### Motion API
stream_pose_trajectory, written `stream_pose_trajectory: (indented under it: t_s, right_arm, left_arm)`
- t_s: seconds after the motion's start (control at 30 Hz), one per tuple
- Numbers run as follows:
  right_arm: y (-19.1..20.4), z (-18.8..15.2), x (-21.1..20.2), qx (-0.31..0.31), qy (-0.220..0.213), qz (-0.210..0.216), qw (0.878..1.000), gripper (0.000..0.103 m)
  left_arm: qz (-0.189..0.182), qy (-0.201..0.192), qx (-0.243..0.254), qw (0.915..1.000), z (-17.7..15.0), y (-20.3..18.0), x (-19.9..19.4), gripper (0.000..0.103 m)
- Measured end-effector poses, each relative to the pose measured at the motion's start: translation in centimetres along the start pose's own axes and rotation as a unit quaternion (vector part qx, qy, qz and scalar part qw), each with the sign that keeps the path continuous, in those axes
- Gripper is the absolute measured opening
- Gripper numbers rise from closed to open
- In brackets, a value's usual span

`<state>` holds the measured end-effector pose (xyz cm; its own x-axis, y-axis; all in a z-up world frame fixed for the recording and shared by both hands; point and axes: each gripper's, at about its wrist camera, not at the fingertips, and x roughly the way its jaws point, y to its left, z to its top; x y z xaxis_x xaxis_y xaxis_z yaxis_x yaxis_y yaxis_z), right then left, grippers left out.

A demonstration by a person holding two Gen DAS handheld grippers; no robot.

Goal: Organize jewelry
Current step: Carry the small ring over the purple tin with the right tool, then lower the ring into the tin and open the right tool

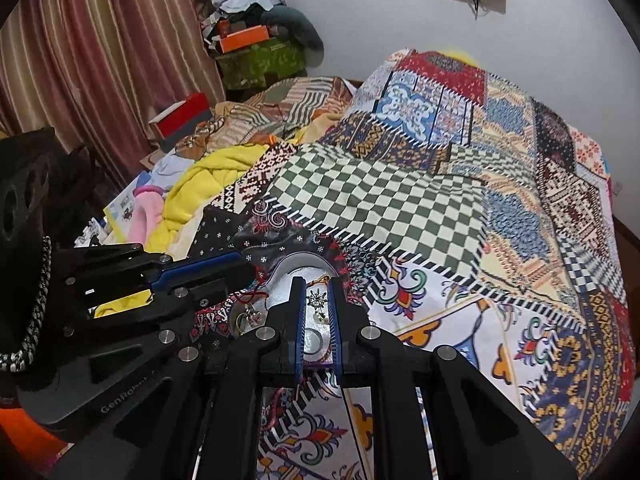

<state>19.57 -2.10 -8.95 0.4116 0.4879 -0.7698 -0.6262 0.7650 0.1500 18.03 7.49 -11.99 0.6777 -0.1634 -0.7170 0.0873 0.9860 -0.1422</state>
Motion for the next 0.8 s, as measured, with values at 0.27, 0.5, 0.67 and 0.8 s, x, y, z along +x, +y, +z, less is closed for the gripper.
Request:
stream_pose_trajectory:
  t_s: [0.27, 0.5, 0.67, 0.8]
  right_arm:
    - [-0.1, -0.2, 2.3, -0.002, 0.022, 0.008, 1.000, 0.010]
    - [-0.1, -0.5, 3.7, -0.005, 0.038, 0.016, 0.999, 0.010]
    - [0.2, -0.7, 4.6, -0.011, 0.048, 0.019, 0.999, 0.010]
    - [0.4, -0.9, 5.1, -0.016, 0.053, 0.023, 0.998, 0.010]
  left_arm:
    - [-0.005, 0.018, -0.010, 0.9998, -0.2, 1.3, 2.2, 0.005]
    - [-0.007, 0.023, -0.014, 0.9996, 0.0, 1.8, 2.9, 0.005]
    - [0.000, 0.018, -0.015, 0.9997, 0.1, 2.1, 2.5, 0.005]
    - [0.010, 0.014, -0.026, 0.9995, 0.1, 2.9, 1.9, 0.023]
